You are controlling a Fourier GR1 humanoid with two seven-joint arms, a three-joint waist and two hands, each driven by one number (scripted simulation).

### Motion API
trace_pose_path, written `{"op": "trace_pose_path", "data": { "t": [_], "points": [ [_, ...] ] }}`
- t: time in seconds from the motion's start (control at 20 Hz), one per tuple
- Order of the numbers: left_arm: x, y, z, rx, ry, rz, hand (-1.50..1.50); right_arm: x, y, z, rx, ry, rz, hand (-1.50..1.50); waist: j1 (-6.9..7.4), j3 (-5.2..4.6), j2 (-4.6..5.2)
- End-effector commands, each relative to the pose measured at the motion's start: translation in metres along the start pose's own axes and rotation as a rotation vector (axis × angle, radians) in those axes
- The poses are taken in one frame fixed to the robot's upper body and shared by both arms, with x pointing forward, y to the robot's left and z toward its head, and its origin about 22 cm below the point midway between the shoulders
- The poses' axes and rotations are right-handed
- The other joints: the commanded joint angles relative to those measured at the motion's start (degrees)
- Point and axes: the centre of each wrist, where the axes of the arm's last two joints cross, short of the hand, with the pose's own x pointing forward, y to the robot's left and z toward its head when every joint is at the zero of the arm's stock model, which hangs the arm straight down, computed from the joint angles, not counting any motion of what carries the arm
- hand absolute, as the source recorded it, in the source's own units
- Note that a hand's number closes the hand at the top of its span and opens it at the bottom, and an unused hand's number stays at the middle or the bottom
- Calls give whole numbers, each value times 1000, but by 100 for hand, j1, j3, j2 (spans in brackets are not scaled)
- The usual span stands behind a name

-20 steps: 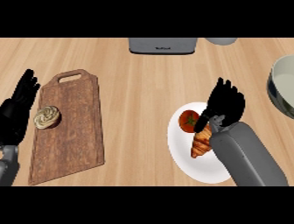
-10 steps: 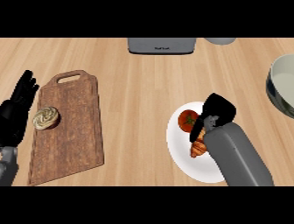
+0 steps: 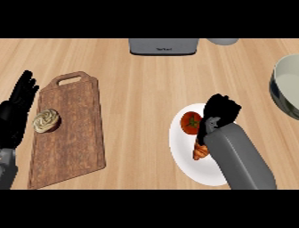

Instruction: Pick the croissant from the plate and place it in the bowl

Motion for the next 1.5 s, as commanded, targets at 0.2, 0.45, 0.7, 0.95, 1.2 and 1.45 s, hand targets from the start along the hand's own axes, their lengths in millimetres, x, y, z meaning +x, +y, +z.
{"op": "trace_pose_path", "data": {
  "t": [0.2, 0.45, 0.7, 0.95, 1.2, 1.45],
  "points": [
    [-2, 7, 2, -13, -2, 4, 0, 8, 13, 2, 88, 223, 71, -150, 22, 6, -3],
    [10, 8, -8, -7, 0, -4, 0, 8, 28, 7, 104, 236, 76, -150, 40, 7, 0],
    [-3, -4, -5, -3, 4, 4, 0, 5, 44, 0, 94, 257, 65, -150, 44, 6, 22],
    [10, 7, -3, 2, -10, 5, 0, -6, 51, -8, 87, 276, 54, -150, 27, 9, 11],
    [-16, 8, 1, 10, 2, -9, 0, -10, 54, -19, 140, 287, 24, 150, 24, 4, 32],
    [12, 4, -5, -22, -3, 6, 0, -3, 56, -20, 162, 187, 43, 150, 58, 11, 22]
  ]
}}
